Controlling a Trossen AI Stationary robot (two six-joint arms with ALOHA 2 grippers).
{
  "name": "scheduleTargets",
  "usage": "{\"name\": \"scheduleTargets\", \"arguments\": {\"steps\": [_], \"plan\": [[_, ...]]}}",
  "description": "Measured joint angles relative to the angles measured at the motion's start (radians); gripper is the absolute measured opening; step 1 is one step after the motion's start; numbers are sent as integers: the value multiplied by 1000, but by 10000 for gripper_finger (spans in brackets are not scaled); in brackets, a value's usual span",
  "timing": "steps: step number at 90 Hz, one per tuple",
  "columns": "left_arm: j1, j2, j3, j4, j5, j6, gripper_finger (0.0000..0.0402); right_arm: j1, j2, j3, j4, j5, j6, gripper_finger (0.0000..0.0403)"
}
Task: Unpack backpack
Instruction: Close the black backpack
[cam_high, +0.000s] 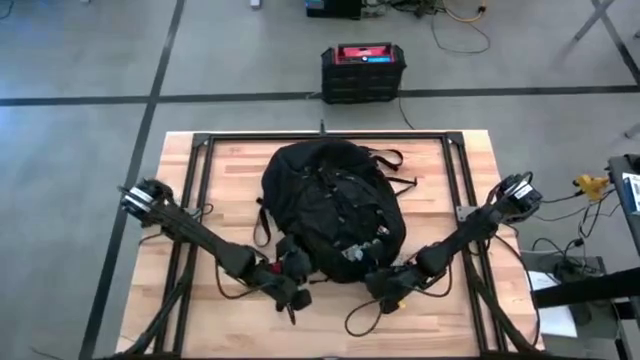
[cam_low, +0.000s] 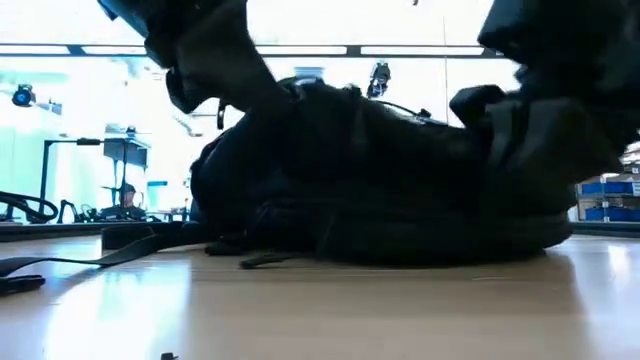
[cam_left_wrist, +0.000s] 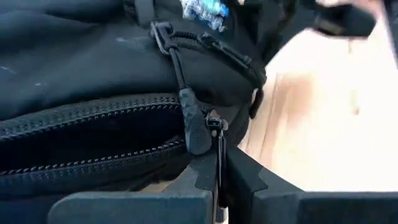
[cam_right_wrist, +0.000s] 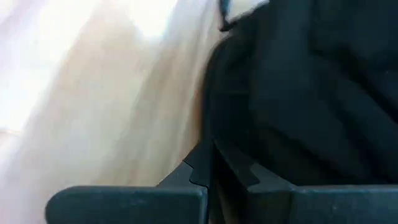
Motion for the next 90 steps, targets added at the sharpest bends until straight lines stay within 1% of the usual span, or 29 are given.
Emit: {"name": "scheduleTargets", "arguments": {"steps": [14,28,38,46,53,69,74,82,90], "plan": [[6,47,0,115,5,2,0,8,-42,33,71,23,-81,0],[6,120,0,231,23,-4,0,11,-53,83,86,38,-165,0],[6,179,0,335,34,-41,0,6,-50,98,81,71,-202,0],[7,211,0,395,48,-93,0,-7,-37,90,57,88,-200,0],[9,215,0,401,82,-178,0,-22,-26,77,32,88,-161,0],[12,181,0,370,215,-410,0,-29,21,44,11,99,-89,0],[12,164,0,357,241,-445,0,-29,34,38,13,99,-67,0],[12,119,-2,315,254,-463,0,-29,49,31,19,89,-35,0],[11,56,-2,209,245,-482,0,-25,68,29,30,86,-9,0]]}}
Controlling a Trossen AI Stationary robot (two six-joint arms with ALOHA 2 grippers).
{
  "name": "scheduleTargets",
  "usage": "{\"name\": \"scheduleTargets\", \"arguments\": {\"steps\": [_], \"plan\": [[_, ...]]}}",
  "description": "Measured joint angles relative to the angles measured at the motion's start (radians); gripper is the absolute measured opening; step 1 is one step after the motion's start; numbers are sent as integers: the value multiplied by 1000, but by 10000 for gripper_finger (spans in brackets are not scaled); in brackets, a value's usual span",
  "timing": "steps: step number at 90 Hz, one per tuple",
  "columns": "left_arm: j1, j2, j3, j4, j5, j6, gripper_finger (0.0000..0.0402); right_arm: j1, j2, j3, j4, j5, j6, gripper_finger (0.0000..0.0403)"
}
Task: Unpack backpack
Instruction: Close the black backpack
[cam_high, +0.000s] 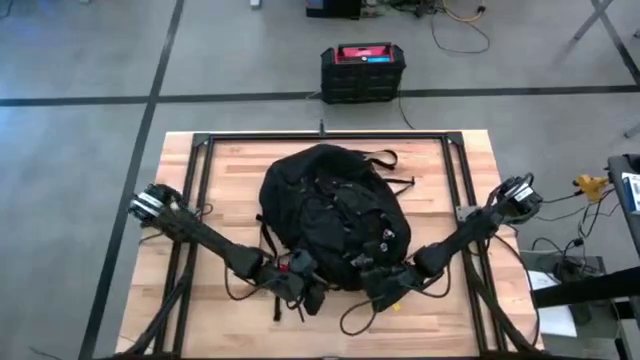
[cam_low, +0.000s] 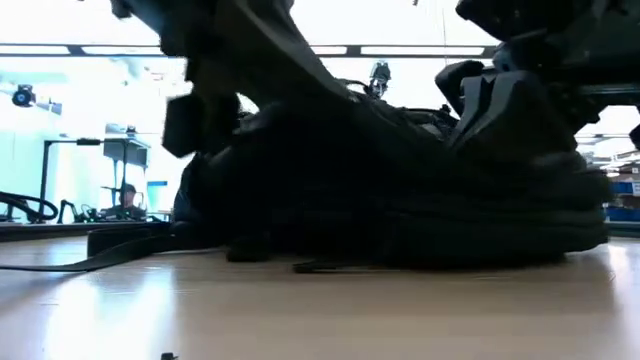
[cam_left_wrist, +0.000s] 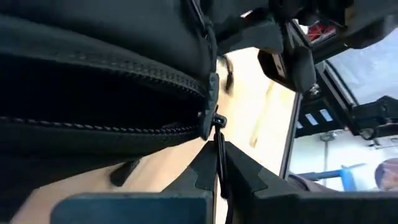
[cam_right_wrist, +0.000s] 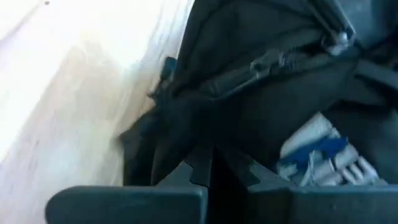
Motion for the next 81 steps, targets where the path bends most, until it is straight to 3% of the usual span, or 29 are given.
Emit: {"name": "scheduleTargets", "arguments": {"steps": [12,23,40,52,68,81], "plan": [[-6,-95,0,-159,-108,-29,0,11,11,-3,5,18,21,0],[-6,-147,0,-197,-207,-22,0,16,9,-9,3,28,41,0],[3,-147,0,-170,-191,-3,0,44,-33,-5,-22,31,23,0],[-3,-129,3,-110,-212,187,0,64,-94,15,-39,25,-63,0],[-8,-125,23,-16,-368,499,1,67,-142,36,-4,17,-134,0],[1,-130,49,39,-479,624,1,66,-143,51,14,25,-156,0]]}}
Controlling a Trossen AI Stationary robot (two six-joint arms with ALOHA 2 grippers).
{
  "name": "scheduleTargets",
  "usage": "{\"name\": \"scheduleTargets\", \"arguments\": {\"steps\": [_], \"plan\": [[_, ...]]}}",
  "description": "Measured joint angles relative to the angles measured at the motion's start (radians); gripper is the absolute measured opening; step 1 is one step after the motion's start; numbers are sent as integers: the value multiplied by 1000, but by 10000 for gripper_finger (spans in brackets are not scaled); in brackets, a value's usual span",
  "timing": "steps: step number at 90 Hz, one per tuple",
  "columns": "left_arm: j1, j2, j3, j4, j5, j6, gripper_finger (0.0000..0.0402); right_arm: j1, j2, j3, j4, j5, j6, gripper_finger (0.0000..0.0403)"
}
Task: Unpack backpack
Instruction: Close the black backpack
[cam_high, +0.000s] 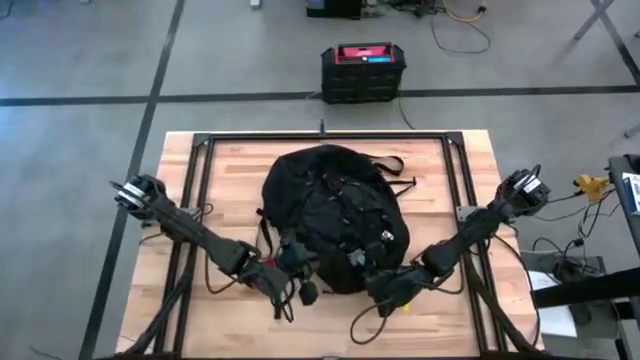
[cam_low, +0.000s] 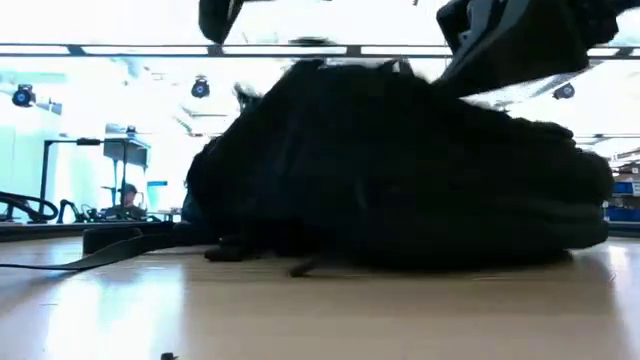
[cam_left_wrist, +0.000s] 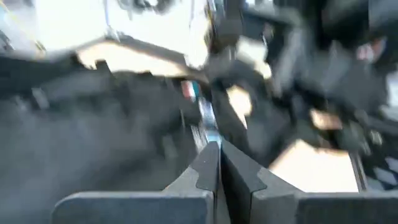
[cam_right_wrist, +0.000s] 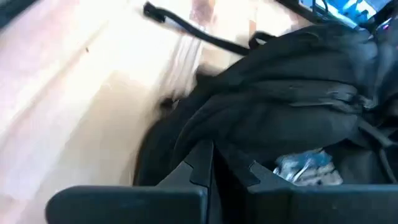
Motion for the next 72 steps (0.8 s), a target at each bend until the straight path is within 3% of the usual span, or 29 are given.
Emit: {"name": "scheduleTargets", "arguments": {"steps": [19,36,56,66,72], "plan": [[2,3,1,-22,-19,16,1,-5,-1,29,12,45,-46,0],[-49,4,1,-31,96,45,0,-7,-1,29,-5,43,-46,0],[-205,3,1,-48,87,248,0,-7,-1,25,-48,44,-25,0],[-237,14,1,-75,64,474,0,-7,-1,25,-47,55,-25,0],[-238,15,1,-75,61,492,0,-7,-1,25,-47,60,-25,0]]}}
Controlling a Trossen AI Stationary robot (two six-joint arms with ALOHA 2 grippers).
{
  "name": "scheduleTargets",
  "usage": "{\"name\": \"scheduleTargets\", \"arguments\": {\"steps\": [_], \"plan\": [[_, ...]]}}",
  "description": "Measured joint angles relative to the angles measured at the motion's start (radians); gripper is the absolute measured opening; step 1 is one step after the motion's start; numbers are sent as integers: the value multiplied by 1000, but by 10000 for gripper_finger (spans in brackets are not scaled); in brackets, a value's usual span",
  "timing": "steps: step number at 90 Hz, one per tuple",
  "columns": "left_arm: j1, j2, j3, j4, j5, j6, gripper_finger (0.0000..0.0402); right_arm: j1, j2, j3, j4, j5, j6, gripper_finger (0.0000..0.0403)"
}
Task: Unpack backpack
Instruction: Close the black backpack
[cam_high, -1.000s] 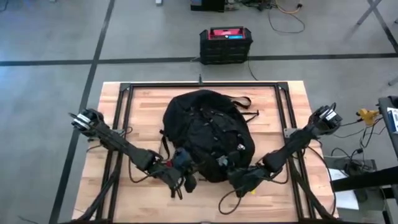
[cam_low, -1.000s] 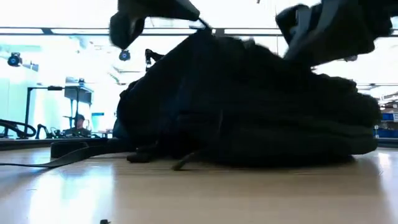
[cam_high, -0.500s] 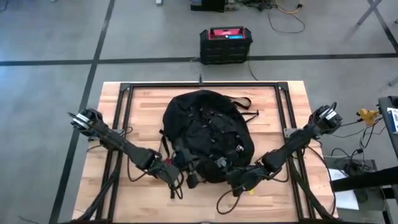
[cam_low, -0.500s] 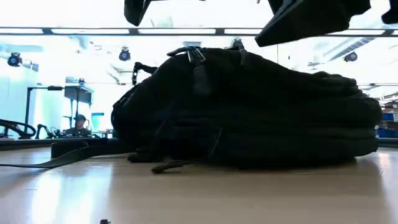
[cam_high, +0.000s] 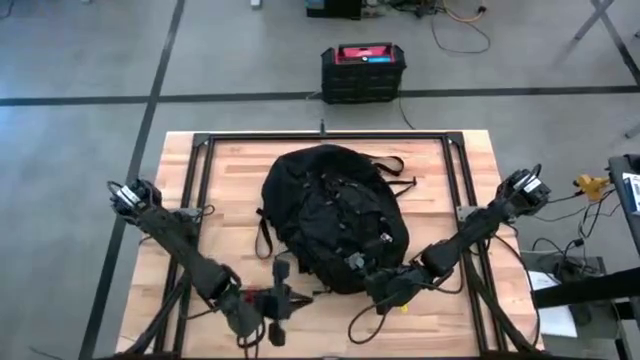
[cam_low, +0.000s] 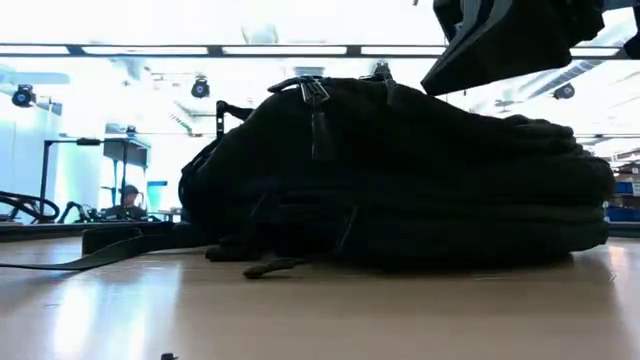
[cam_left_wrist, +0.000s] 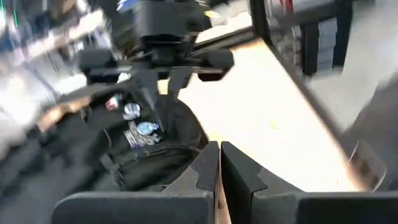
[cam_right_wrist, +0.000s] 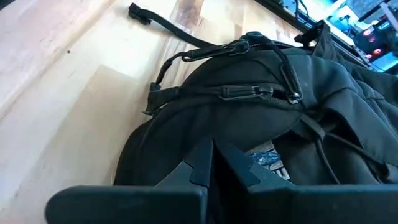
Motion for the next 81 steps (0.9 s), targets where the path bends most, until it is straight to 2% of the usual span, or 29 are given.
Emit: {"name": "scheduleTargets", "arguments": {"steps": [43,45,46,48,51,56,62,65,68,81], "plan": [[2,7,0,-5,-16,71,1,-4,-1,2,1,30,-9,0],[37,63,6,-32,-108,257,10,-37,-1,25,-18,134,-40,0],[63,112,11,-62,-178,430,22,-52,0,44,-47,198,-52,0],[66,190,14,-53,-264,505,61,-58,6,68,-30,237,-61,0],[72,285,15,-44,-252,562,100,-71,-5,83,20,242,-55,0],[76,380,0,-74,-235,526,131,-85,-14,82,28,288,-51,0],[62,273,-8,-111,-185,514,147,-86,-7,74,3,277,-38,0],[58,259,8,-80,-195,484,153,-82,-4,82,5,272,-25,0],[60,241,17,-63,-149,474,157,-79,-1,79,-21,240,-15,0],[60,232,8,-118,-154,496,169,-72,-15,93,-7,291,-15,0]]}}
